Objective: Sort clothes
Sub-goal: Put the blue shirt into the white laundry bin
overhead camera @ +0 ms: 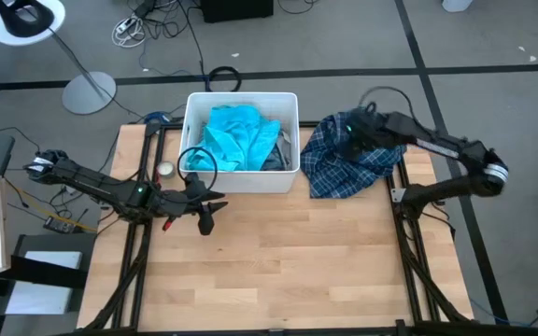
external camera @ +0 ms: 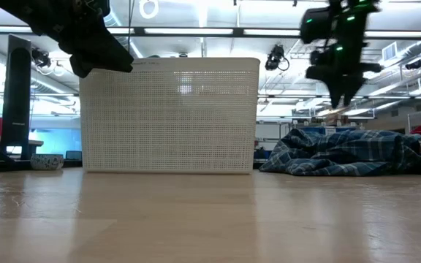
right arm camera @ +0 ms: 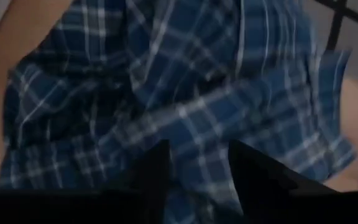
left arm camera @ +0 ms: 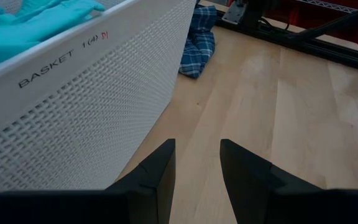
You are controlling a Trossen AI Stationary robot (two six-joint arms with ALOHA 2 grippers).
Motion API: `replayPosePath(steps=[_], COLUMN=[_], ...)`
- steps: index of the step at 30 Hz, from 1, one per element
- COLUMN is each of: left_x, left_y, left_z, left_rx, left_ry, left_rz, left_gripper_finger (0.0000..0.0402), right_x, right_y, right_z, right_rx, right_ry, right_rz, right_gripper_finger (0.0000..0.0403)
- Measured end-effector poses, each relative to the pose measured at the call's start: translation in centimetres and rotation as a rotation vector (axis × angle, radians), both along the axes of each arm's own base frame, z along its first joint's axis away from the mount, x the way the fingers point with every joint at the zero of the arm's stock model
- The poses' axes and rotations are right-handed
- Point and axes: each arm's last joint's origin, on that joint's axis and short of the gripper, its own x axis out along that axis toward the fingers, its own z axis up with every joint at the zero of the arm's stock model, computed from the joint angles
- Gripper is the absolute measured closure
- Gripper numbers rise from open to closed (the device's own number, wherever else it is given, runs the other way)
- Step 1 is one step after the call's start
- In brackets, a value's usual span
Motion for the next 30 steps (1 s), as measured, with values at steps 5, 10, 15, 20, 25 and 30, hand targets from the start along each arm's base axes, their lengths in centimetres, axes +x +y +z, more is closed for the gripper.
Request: replayPosePath(steps=[5, 10, 15, 20, 25, 30], left_x=[0.0, 0.0, 0.0, 0.0, 0.0, 0.0], left_y=[0.0, 0.0, 0.0, 0.0, 0.0, 0.0], left_z=[0.0, 0.1, 0.1, 0.1, 0.1, 0.1], left_rx=[0.002, 0.001, -0.007, -0.007, -0.007, -0.001], left_ry=[0.000, -0.007, -0.009, -0.009, -0.008, -0.009], left_rz=[-0.001, -0.002, 0.001, 0.004, 0.005, 0.005], left_gripper_finger=[0.0270, 0.0270, 0.0270, 0.0270, 0.0270, 0.0270], right_x=[-2.2, -2.6, -2.8, -2.7, -3.1, -3.0], right_y=[3.3, 4.1, 3.3, 1.9, 0.2, -1.1], right_z=[-2.5, -6.1, -9.9, -13.8, -16.8, -19.5], right_rx=[-0.034, -0.122, -0.249, -0.392, -0.457, -0.389], right_ry=[-0.175, -0.296, -0.249, -0.276, -0.332, -0.215], right_rz=[-0.017, 0.028, 0.035, 0.016, -0.077, -0.069], right_gripper_finger=[0.0205, 0.0180, 0.0156, 0.0124, 0.0090, 0.0094])
